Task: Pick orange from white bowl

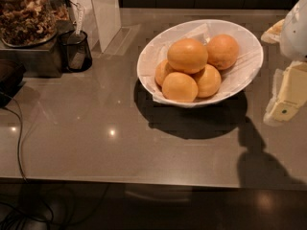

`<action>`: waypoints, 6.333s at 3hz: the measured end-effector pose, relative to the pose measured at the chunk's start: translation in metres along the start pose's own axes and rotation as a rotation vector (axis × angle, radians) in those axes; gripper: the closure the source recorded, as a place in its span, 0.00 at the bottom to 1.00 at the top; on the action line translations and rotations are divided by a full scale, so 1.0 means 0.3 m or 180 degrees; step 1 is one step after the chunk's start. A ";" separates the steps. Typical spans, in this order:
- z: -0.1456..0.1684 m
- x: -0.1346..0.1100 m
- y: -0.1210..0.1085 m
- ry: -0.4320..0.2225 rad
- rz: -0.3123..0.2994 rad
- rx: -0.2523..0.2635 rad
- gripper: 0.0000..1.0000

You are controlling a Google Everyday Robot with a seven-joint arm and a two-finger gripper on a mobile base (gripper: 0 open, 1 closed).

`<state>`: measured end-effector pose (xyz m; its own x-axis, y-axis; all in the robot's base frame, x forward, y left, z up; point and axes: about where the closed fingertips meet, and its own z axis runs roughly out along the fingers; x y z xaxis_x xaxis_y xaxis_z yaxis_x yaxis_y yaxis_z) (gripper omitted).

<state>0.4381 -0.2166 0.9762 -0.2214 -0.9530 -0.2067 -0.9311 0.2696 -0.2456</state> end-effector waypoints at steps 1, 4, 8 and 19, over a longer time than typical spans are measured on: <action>-0.007 -0.006 -0.002 -0.0019 -0.0013 0.0034 0.00; -0.022 -0.302 -0.182 -0.0413 -0.0515 0.0135 0.00; 0.105 -0.394 -0.298 -0.0719 -0.0503 -0.0094 0.00; 0.309 -0.413 -0.346 -0.0960 -0.0239 -0.0679 0.42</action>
Offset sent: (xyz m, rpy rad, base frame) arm 0.0355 0.0339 0.0250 0.0660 -0.0809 0.0828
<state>0.5891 -0.1136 0.9395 -0.0846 -0.8770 -0.4730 -0.9880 0.1355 -0.0745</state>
